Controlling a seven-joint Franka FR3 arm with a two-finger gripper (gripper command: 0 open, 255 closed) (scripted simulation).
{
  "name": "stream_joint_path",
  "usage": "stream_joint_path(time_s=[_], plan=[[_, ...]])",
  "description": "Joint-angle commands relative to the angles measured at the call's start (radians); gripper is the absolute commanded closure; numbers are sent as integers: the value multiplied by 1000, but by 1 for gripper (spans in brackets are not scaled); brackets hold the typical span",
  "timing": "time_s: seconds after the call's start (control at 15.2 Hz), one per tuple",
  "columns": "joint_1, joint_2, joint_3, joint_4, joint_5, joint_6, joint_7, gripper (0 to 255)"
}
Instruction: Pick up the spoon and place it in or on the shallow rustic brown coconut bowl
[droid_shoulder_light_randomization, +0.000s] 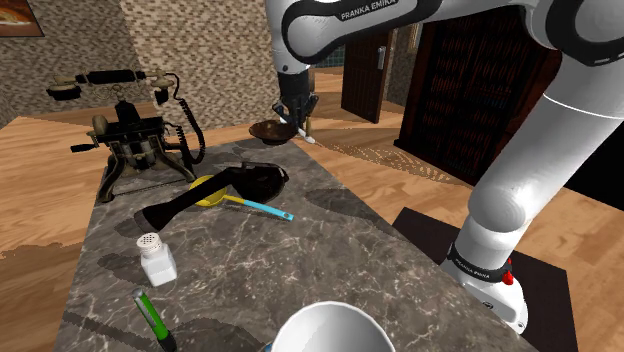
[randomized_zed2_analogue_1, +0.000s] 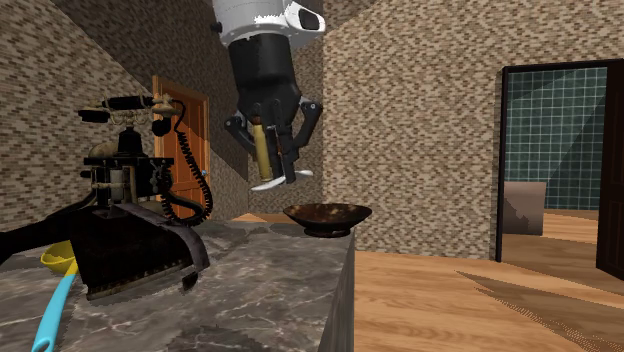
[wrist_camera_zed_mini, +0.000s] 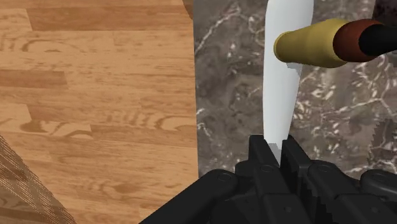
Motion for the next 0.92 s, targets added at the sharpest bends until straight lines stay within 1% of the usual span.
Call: stream_joint_path(time_s=[0.0, 0.26, 0.46, 0.66, 0.86], plan=[[-14, 59, -8, 63, -27, -7, -14, 255], [-30, 202, -19, 222, -89, -34, -31, 255], [-30, 316, -30, 362, -133, -67, -47, 255], [-20, 439, -43, 525, -177, -114, -68, 255], [5, 576, -61, 725, -218, -178, -98, 255]])
